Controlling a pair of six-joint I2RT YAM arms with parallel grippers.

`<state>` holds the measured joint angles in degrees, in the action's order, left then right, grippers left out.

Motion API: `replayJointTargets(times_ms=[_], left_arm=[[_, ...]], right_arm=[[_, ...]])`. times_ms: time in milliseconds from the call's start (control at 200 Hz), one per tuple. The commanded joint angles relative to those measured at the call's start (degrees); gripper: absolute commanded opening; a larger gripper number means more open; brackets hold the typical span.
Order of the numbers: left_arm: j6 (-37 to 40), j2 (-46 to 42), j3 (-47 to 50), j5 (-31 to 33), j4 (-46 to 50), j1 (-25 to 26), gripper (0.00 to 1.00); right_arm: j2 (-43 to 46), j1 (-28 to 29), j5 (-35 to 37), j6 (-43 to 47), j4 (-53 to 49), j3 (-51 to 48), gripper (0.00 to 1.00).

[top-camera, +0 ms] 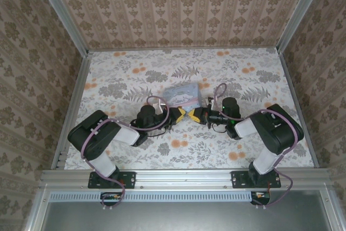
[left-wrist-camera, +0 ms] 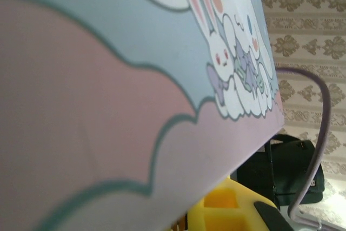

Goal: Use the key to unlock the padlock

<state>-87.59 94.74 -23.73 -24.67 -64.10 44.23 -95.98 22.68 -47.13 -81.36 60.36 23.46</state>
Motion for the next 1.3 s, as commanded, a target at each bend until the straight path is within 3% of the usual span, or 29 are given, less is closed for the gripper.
replayJointTargets(times_ms=[0,120,195,430,635,775,1255,1295], left_arm=[[1.19,-3.59,-2.02,-11.81,-9.91,2.79,0.0],[1.36,-3.69,-1.78,-11.81,-9.91,2.78,0.0],[1.41,-3.69,-1.76,-11.77,-9.91,2.79,0.0],[1.63,-3.16,-2.16,-11.2,-9.87,3.13,0.0],[1.96,-0.7,-3.51,-10.93,-10.0,4.95,0.0],[2.38,0.95,-4.05,-11.15,-10.17,6.13,0.0],[6.62,6.24,-2.78,-10.92,-10.2,4.47,0.0],[6.41,6.71,-2.2,-9.99,-10.24,4.21,0.0]], right_arm=[[4.24,1.62,4.2,8.09,-11.7,2.27,0.0],[12.21,1.76,9.16,23.63,-28.07,3.96,0.0],[13.69,1.6,9.97,25.75,-31.2,4.39,0.0],[5.47,2.4,6.35,12.54,-12.03,2.51,0.0],[-0.89,6.27,7.89,7.98,-6.33,6.68,0.0],[-4.91,5.31,6.97,2.3,2.6,6.87,0.0],[-11.64,3.19,6.92,-2.98,9.47,7.81,0.0],[-11.55,2.86,7.08,-2.61,9.2,7.44,0.06]])
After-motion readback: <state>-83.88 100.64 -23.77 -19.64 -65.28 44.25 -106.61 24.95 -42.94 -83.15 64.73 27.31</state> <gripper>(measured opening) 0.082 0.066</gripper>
